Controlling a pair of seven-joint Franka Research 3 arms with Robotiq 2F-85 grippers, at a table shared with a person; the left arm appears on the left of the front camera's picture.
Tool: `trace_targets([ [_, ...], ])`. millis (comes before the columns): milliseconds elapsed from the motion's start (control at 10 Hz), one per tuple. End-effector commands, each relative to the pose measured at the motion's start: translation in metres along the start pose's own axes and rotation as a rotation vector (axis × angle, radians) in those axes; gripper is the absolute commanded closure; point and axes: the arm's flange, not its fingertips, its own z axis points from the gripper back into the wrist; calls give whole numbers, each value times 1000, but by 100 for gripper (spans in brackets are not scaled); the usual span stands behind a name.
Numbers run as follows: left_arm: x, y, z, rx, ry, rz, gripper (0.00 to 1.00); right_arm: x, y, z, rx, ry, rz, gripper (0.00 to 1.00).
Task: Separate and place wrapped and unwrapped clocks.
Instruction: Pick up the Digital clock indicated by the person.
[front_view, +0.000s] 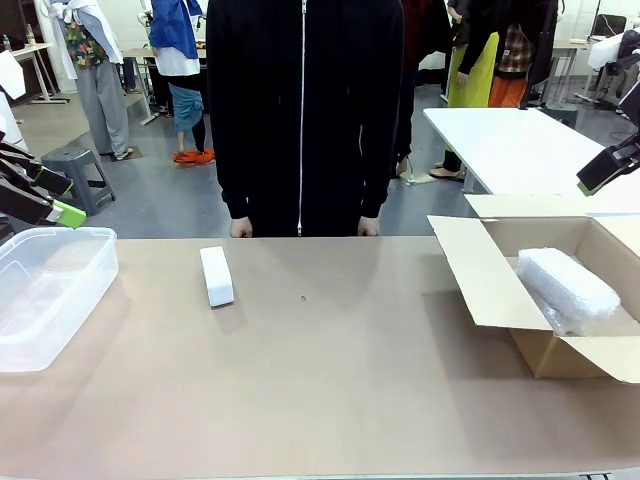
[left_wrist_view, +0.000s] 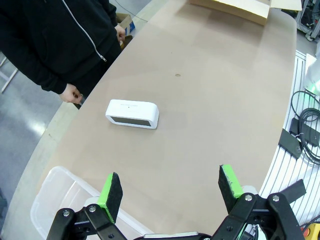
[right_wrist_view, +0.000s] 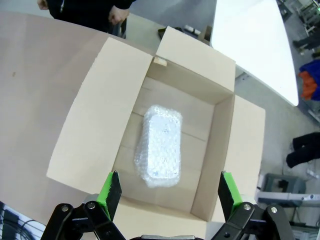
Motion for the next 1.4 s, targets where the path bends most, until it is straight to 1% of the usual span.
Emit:
trace_targets([
  [0,-1,1,-1,-16,-10,-1,0,1,-1,0,-8,-9,2,0],
  [100,-1,1,-1,-16,-10,-1,0,0,0,0,0,0,0,0],
  [200,-1,1,-1,-16,-10,-1,0,14,18,-4,62,-110,193,0],
  [400,-1,1,-1,-16,-10,-1,0,39,62,1,194,-303,432,0],
  [500,-1,1,-1,-16,-10,-1,0,43,82,6,261,-393,522,0],
  [600,-1,1,-1,-16,-10,-1,0,43,104,10,311,-461,586,0],
  [800,-1,1,-1,-16,-10,-1,0,39,128,7,454,-557,629,0],
  [900,-1,1,-1,-16,-10,-1,0,33,134,4,521,-560,618,0],
  [1000,-1,1,-1,-16,-10,-1,0,24,139,2,546,-576,594,0],
  [1200,-1,1,-1,-16,-10,-1,0,2,156,-1,534,-558,611,0],
  [1300,-1,1,-1,-16,-10,-1,0,-6,162,-1,559,-527,638,0],
])
